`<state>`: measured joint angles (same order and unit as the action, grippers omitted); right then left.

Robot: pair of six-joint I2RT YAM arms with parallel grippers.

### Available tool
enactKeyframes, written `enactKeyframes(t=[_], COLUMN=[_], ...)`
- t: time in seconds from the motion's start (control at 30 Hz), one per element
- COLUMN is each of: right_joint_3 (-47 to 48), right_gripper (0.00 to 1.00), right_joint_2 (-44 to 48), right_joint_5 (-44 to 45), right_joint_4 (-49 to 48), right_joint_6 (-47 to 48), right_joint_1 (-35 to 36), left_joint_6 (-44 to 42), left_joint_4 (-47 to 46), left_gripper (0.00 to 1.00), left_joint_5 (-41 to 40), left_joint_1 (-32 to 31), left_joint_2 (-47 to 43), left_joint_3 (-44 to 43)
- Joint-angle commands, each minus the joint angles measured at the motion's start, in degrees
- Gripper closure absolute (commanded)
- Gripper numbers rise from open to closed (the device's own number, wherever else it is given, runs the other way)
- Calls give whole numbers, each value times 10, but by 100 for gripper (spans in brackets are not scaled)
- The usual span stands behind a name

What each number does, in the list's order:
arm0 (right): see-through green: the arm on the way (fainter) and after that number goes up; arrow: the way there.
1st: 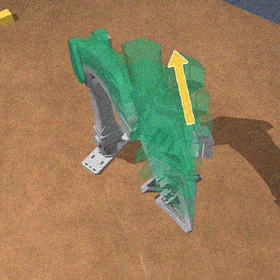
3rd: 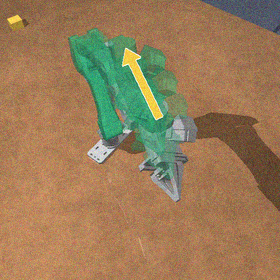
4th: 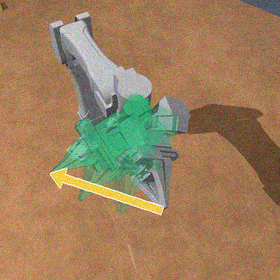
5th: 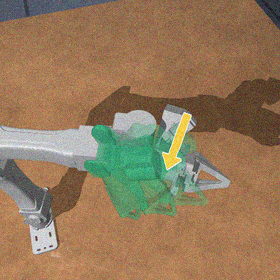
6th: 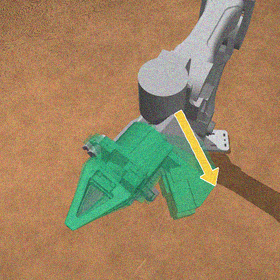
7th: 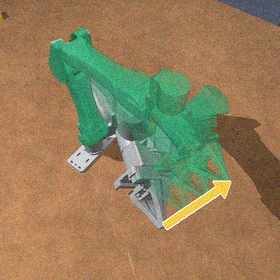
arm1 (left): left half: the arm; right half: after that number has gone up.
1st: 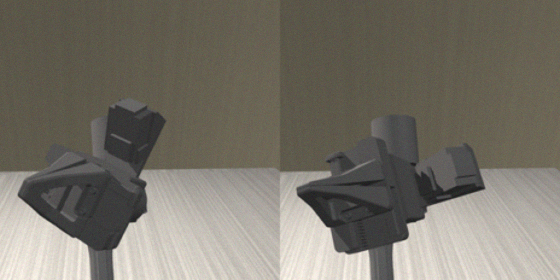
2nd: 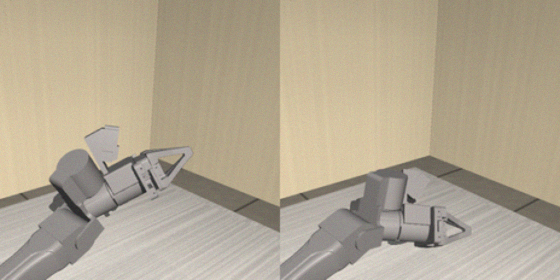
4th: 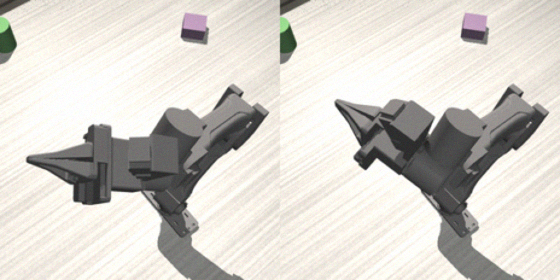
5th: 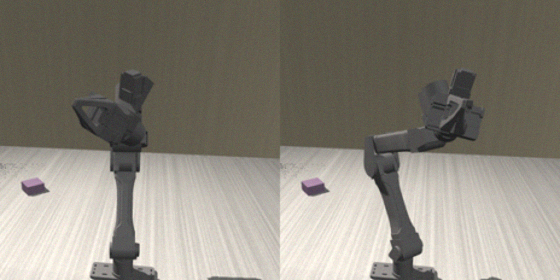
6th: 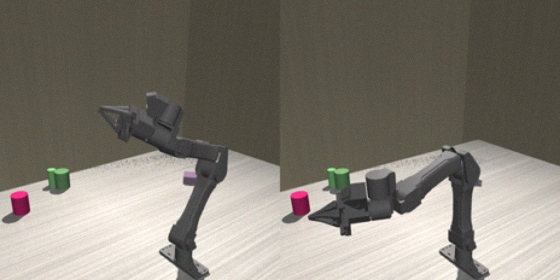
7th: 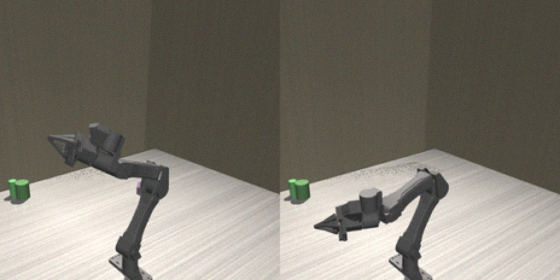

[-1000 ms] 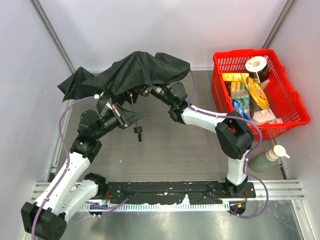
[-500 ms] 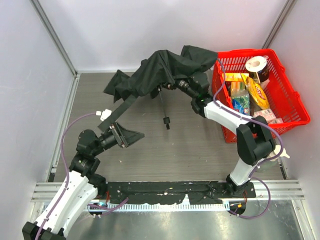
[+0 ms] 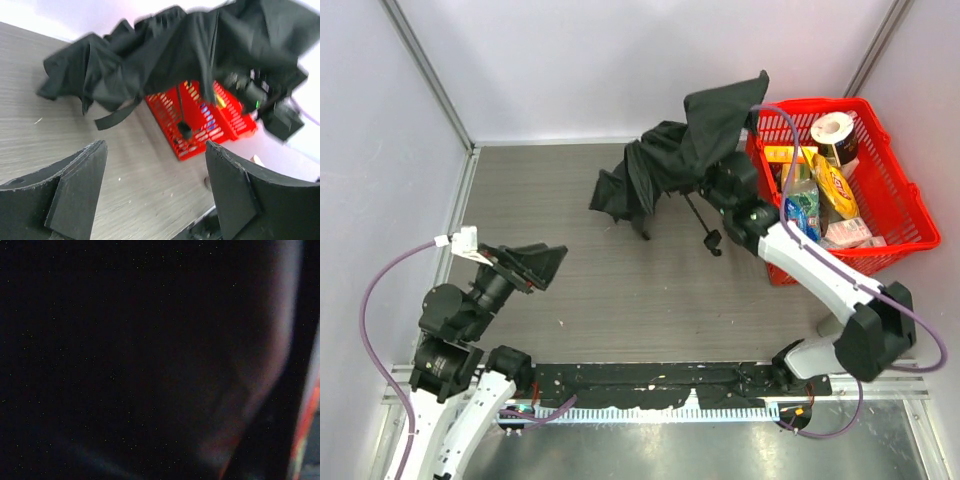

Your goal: Put away the umbrella

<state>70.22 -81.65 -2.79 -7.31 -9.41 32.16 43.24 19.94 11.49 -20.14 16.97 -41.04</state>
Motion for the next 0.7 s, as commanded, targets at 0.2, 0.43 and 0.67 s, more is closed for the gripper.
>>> enactKeyframes(t=[0.2, 0.43, 0.67], right_joint_3=[-232, -257, -265], right_gripper=[99, 99, 99], right_joint_2=[163, 155, 117], right_joint_5=[-13, 146, 221], right_joint_4=[-301, -367, -491], right_joint_6=[250, 411, 478], right_joint_1=[55, 178, 221], left_joint_6=[139, 171, 213], left_joint_4=[-163, -230, -214], left_gripper=[0, 0, 0], left_joint_5=[101, 120, 10], left_joint_1=[1, -8, -37], left_joint_2=[293, 409, 435], left_joint_3=[-146, -197, -202])
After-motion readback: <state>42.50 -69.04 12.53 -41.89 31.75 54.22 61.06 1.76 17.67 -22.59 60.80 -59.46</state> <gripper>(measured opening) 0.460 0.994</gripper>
